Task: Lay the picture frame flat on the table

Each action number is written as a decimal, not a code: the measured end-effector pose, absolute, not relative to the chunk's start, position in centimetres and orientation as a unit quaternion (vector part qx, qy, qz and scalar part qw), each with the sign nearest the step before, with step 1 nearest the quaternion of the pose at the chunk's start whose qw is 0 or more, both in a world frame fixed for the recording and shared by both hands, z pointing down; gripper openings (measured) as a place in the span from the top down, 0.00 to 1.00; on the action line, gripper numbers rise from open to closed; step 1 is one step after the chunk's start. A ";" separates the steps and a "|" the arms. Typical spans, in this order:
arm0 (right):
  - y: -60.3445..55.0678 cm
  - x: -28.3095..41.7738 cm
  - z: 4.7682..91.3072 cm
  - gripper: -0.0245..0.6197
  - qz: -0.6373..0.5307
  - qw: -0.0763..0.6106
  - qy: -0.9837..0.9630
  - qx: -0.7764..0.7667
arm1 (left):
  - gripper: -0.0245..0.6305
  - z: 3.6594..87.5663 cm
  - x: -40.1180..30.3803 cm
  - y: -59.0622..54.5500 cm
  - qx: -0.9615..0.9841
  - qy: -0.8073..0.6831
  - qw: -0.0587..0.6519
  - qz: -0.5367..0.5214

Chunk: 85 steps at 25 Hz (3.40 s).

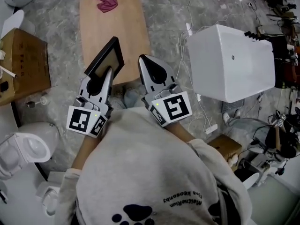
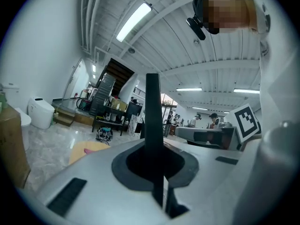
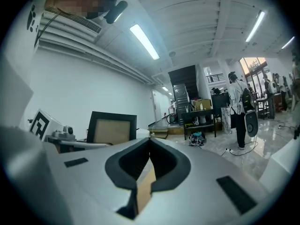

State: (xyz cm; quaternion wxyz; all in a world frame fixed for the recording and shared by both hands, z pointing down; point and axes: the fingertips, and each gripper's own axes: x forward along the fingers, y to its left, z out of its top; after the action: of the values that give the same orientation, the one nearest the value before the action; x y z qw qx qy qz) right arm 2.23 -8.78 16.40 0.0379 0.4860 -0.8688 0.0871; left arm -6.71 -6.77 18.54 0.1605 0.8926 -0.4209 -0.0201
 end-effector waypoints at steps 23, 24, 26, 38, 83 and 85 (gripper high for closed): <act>-12.7 0.7 24.8 0.95 0.158 0.088 -0.894 0.409 | 0.94 25.6 -6.5 -11.2 0.877 -0.436 0.199 0.019; -12.8 0.8 25.0 0.95 0.162 0.085 -0.895 0.408 | 0.94 25.9 -6.4 -11.3 0.877 -0.434 0.202 0.020; -13.0 0.9 25.5 0.95 0.169 0.083 -0.893 0.408 | 0.94 26.4 -6.1 -11.4 0.880 -0.427 0.206 0.025; -13.1 0.4 29.7 0.95 0.181 0.094 -0.894 0.400 | 0.94 30.2 -6.4 -10.8 0.877 -0.423 0.226 0.036; -11.1 -1.0 45.4 0.95 0.215 0.126 -0.897 0.366 | 0.94 46.2 -7.3 -8.9 0.857 -0.428 0.285 0.040; -11.0 -1.0 46.1 0.95 0.218 0.131 -0.896 0.364 | 0.94 46.9 -7.3 -9.0 0.856 -0.425 0.293 0.042</act>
State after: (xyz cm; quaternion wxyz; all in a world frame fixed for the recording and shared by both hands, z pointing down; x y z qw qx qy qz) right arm -1.00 -11.02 46.06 0.1310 0.3644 -0.8957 0.2184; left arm -7.29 -8.95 46.95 0.2926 0.8556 -0.4249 0.0421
